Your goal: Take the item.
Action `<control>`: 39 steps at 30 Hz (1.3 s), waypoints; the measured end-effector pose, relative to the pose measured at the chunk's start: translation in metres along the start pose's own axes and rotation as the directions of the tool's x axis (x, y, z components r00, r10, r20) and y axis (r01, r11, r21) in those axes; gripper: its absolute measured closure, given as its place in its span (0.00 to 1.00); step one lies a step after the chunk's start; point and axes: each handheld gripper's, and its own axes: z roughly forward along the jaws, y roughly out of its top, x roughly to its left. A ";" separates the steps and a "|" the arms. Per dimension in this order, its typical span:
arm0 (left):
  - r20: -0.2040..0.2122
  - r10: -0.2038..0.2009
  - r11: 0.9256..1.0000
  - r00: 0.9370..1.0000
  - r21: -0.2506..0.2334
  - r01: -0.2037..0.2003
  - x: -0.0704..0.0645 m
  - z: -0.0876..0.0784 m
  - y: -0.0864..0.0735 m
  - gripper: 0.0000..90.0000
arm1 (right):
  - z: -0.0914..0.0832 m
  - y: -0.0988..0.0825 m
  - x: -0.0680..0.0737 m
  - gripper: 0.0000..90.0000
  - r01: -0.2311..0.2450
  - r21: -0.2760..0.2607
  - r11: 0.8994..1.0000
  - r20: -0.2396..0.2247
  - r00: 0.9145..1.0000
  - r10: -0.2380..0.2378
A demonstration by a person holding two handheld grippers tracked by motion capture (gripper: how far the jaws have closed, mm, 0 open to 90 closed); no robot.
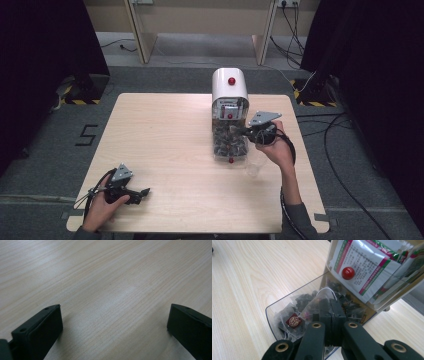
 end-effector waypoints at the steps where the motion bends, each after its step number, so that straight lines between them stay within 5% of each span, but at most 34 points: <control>1: 0.000 0.000 1.000 1.000 0.000 0.000 0.000 0.000 0.000 0.00 | 0.000 0.000 0.000 1.00 0.000 0.000 1.000 0.000 1.000 0.000; 39: 0.000 0.000 1.000 1.000 0.000 0.000 0.000 0.000 0.000 0.00 | -0.041 0.006 0.015 1.00 0.052 -0.095 0.994 0.045 0.998 -0.048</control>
